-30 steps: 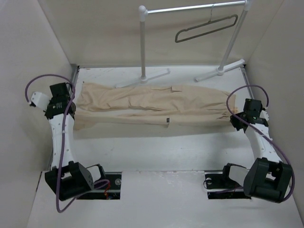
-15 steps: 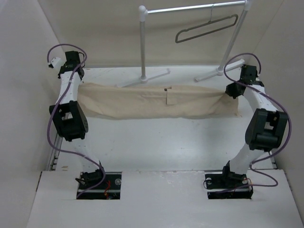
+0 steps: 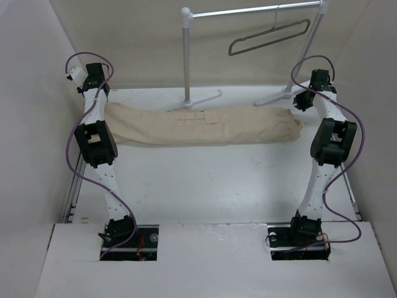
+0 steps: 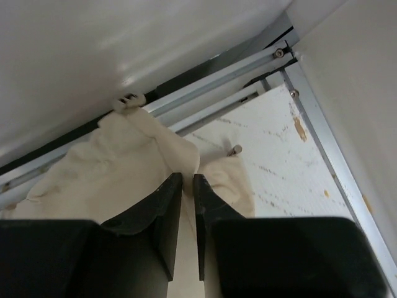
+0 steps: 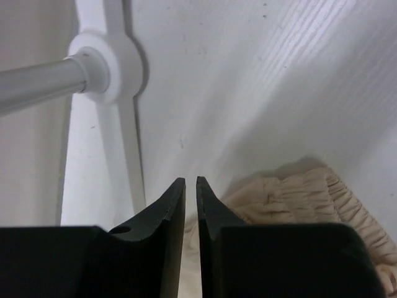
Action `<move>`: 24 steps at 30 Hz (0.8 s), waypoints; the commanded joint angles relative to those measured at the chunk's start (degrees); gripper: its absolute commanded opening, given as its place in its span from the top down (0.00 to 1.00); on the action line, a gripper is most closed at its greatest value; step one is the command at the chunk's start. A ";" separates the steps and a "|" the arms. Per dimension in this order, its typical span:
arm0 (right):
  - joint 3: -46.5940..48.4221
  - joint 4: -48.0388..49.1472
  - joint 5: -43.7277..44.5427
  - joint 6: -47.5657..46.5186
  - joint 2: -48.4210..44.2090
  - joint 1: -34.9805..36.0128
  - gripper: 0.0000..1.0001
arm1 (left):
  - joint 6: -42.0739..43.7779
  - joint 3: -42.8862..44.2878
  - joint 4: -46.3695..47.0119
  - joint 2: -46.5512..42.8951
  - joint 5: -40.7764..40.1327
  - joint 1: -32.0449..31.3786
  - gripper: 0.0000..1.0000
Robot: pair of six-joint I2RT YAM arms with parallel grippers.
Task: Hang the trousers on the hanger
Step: Fold the trousers at the center of the board.
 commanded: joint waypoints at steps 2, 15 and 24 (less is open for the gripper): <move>2.67 -0.54 2.11 1.25 -0.89 1.06 0.79 | 0.92 5.24 9.04 0.94 6.25 0.48 0.81; -45.38 18.88 0.98 -4.03 -35.51 1.69 0.32 | 5.57 -14.93 12.73 -15.21 3.56 -1.89 0.40; -53.59 22.06 -2.70 -3.33 -35.10 1.86 0.27 | -0.31 -34.47 16.61 -19.55 9.16 -8.49 0.41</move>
